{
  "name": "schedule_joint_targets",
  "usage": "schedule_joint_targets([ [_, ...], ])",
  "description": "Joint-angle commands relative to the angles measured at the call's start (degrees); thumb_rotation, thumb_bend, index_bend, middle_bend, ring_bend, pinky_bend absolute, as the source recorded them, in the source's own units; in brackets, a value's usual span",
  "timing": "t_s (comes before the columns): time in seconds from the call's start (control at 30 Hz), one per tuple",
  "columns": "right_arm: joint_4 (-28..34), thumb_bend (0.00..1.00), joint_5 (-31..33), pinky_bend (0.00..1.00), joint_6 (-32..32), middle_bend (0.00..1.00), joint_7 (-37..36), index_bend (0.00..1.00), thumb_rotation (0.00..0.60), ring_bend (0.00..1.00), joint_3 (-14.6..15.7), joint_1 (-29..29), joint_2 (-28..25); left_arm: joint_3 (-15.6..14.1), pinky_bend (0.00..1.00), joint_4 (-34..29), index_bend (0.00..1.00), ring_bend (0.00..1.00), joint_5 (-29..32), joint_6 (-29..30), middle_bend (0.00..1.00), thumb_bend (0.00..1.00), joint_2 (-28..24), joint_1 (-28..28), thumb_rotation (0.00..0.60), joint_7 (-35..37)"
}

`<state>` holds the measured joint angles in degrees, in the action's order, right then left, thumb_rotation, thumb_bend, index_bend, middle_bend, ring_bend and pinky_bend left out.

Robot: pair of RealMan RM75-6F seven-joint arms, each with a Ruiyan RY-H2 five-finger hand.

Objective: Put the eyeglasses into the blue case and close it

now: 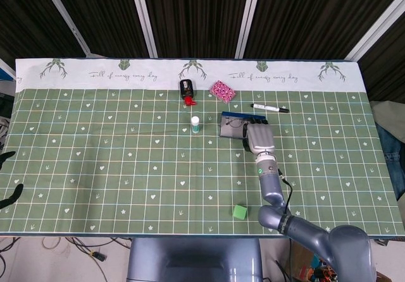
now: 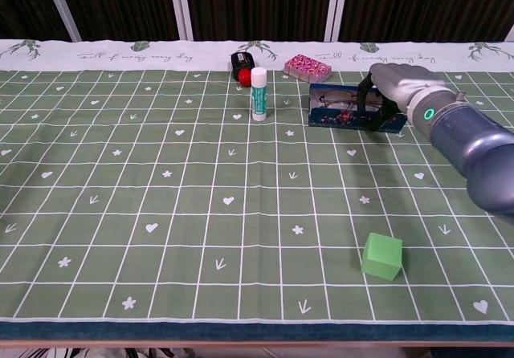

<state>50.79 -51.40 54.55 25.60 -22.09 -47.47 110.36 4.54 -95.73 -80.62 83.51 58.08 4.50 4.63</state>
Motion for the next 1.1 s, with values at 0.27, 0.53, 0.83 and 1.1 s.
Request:
schedule_joint_targets([
  [0.27, 1.0, 0.48, 0.9, 0.23, -0.6, 0.24, 0.7, 0.57, 0.600, 0.25, -0.2, 0.1, -0.5, 0.0, 0.00, -0.1, 0.17, 0.00, 0.0, -0.1, 0.00, 0.32, 0.0, 0.0, 0.600, 0.0],
  [0.53, 4.3, 0.52, 2.2, 0.23, -1.7, 0.24, 0.5, 0.65, 0.600, 0.25, -0.2, 0.8, -1.9, 0.0, 0.00, -0.1, 0.18, 0.00, 0.0, -0.1, 0.00, 0.32, -0.1, 0.0, 0.600, 0.1],
  [0.83, 10.1, 0.54, 1.2, 0.23, 0.1, 0.24, 0.7, 0.66, 0.600, 0.25, 1.5, 2.8, -4.7, 0.0, 0.00, -0.1, 0.18, 0.00, 0.1, -0.1, 0.00, 0.32, -0.1, 0.0, 0.600, 0.1],
  [1.1, 20.7, 0.56, -1.4, 0.23, 3.3, 0.24, 1.1, 0.66, 0.600, 0.25, 5.2, 7.0, -10.7, -0.1, 0.00, -0.3, 0.18, 0.00, -0.1, -0.1, 0.00, 0.32, -0.1, 0.0, 0.600, -0.1],
])
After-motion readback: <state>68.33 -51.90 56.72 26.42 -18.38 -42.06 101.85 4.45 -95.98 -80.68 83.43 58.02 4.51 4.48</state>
